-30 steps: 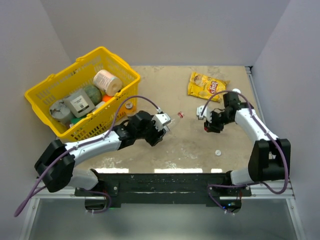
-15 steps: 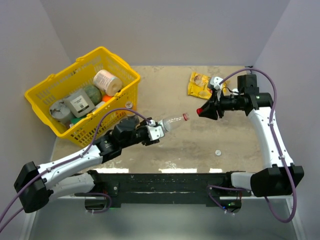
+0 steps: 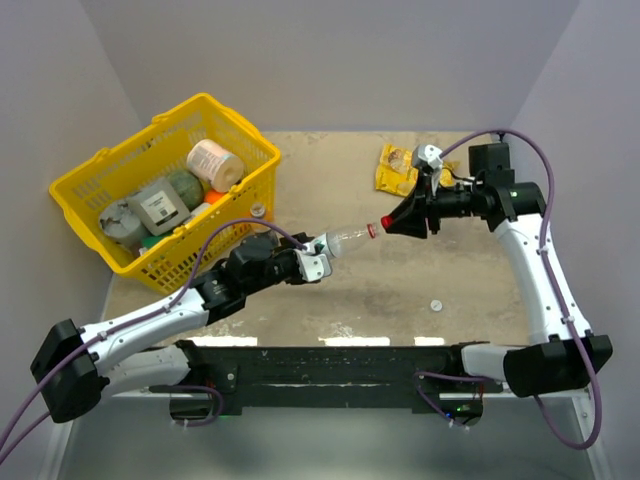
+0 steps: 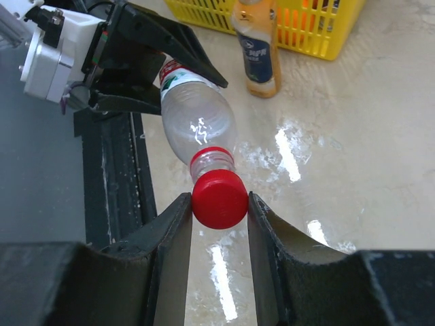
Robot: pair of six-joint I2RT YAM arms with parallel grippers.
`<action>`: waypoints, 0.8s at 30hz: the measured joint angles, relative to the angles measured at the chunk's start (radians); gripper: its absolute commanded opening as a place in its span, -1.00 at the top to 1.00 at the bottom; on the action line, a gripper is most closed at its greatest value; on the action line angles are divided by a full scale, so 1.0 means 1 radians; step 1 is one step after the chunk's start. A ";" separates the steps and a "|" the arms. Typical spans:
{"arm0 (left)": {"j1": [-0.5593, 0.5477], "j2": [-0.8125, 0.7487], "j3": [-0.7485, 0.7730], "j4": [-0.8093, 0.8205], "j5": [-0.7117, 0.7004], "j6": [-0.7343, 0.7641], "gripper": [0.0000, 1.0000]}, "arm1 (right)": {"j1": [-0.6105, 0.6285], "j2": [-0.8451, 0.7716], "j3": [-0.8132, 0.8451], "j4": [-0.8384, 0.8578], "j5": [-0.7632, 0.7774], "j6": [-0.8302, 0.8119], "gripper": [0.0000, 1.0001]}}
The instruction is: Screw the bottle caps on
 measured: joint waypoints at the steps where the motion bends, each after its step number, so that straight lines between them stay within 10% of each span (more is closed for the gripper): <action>1: 0.000 0.000 0.000 0.000 -0.001 0.000 1.00 | 0.013 -0.001 -0.006 0.003 0.001 0.003 0.26; 24: -0.018 0.018 0.014 -0.004 -0.031 -0.001 1.00 | 0.105 -0.039 -0.101 0.187 0.074 0.120 0.26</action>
